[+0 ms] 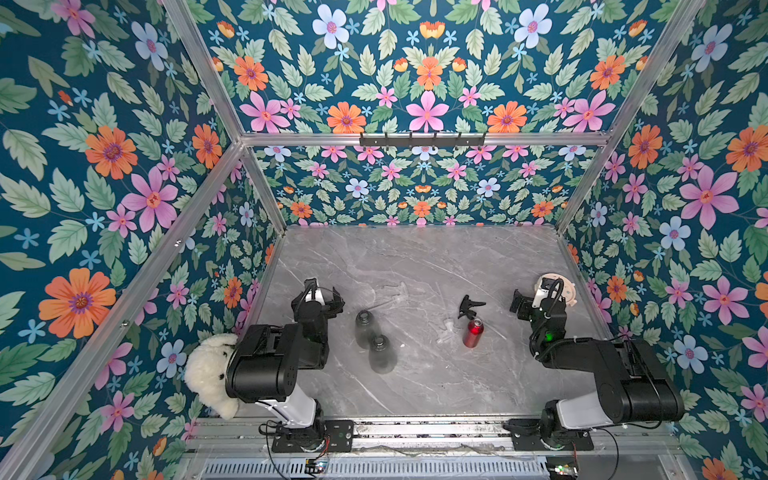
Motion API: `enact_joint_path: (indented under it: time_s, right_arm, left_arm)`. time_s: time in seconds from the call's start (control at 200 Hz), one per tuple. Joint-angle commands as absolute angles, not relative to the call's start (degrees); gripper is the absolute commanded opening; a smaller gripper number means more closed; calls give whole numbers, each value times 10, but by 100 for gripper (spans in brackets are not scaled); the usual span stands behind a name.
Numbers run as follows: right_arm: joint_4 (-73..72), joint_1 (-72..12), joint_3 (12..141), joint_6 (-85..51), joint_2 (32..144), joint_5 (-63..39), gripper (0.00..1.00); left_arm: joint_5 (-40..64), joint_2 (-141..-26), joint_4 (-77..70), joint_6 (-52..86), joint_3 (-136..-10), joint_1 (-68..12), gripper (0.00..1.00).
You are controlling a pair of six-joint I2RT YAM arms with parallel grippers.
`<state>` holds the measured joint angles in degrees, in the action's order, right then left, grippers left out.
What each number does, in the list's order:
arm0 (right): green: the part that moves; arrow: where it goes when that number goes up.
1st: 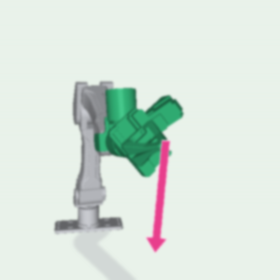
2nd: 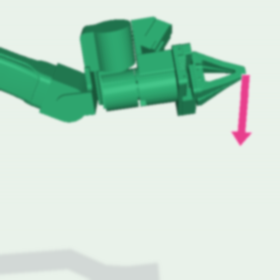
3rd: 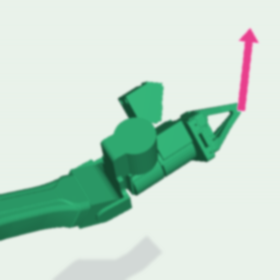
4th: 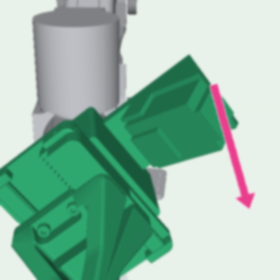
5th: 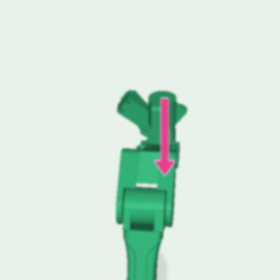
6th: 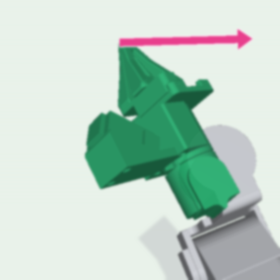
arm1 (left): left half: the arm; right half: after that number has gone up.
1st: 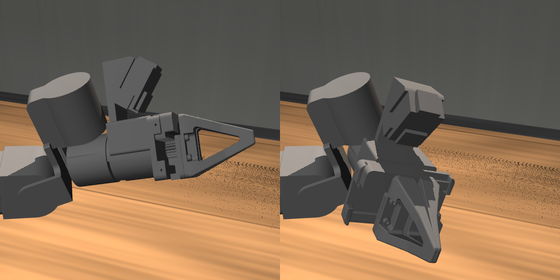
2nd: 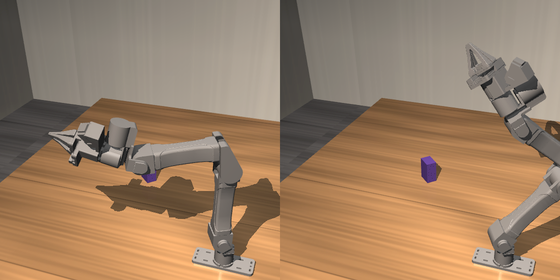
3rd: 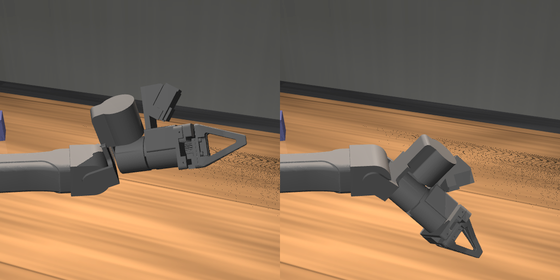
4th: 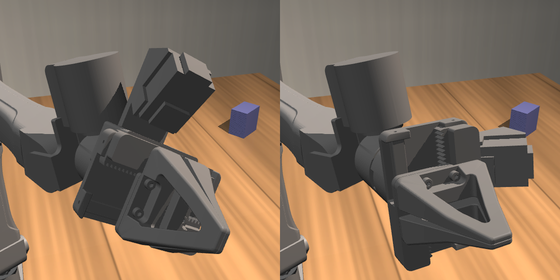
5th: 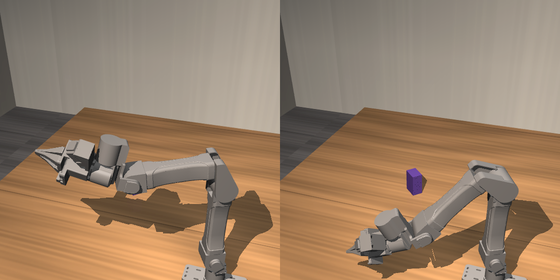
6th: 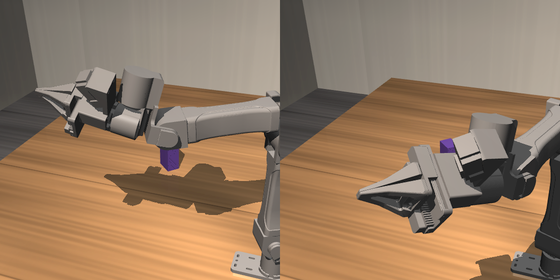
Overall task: Attach spray nozzles to spray bottles
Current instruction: Pick up the spray bottle from the center of the board.
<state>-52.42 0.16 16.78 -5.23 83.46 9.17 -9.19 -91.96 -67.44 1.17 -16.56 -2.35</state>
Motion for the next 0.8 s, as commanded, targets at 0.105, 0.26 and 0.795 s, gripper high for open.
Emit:
enact_joint_path:
  time_s: [0.105,0.26,0.795]
  right_arm:
    - [-528,0,168,-49,804,115,99]
    - [-365,-5,206,-63,698,160,99]
    - [-192,14,264,-422,553,15,97]
  left_arm:
    - [-104,-886,-672,-1,-170,-25,100]
    - [-140,-755,-549,21,-199,-30,100]
    - [-258,-595,-198,482,-330,-19,100]
